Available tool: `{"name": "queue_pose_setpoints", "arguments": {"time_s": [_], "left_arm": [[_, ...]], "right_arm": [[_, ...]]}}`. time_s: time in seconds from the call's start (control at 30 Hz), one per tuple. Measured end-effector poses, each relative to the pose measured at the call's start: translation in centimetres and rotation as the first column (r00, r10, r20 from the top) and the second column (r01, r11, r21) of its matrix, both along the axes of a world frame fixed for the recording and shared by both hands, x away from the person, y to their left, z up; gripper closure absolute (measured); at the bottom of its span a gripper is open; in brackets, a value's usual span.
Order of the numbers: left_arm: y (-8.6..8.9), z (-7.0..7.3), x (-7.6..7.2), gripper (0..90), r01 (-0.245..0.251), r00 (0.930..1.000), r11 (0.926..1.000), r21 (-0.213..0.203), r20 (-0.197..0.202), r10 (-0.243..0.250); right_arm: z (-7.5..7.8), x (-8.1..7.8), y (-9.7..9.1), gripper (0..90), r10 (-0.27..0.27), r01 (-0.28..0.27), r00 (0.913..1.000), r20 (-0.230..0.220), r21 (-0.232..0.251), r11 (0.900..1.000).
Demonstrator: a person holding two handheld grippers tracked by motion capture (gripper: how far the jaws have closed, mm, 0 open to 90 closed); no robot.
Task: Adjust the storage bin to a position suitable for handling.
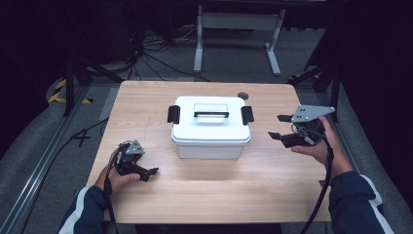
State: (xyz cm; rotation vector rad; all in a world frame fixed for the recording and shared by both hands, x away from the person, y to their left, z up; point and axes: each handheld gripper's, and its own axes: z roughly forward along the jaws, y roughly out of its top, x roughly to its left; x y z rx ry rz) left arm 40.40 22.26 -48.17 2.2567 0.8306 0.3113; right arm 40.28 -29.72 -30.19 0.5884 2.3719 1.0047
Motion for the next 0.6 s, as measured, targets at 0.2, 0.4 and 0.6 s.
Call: {"name": "queue_pose_setpoints", "arguments": {"time_s": [0.2,0.4,0.6], "left_arm": [[0.0,0.0,0.0,0.2,0.0,1.0,1.0,0.0,0.0,0.0],[0.0,0.0,0.0,0.2,0.0,1.0,1.0,0.0,0.0,0.0],[0.0,0.0,0.0,0.2,0.005,1.0,1.0,0.003,0.002,-0.005]], "right_arm": [[1.9,1.5,2.5,34.6,0.034,-0.033,0.9994,0.01,-0.039,0.9987],[3.1,2.7,5.1,34.8,0.083,-0.082,0.9966,0.001,-0.065,0.9945],[3.3,3.6,7.0,35.1,0.114,-0.115,0.9933,-0.014,-0.108,0.9874]]}}
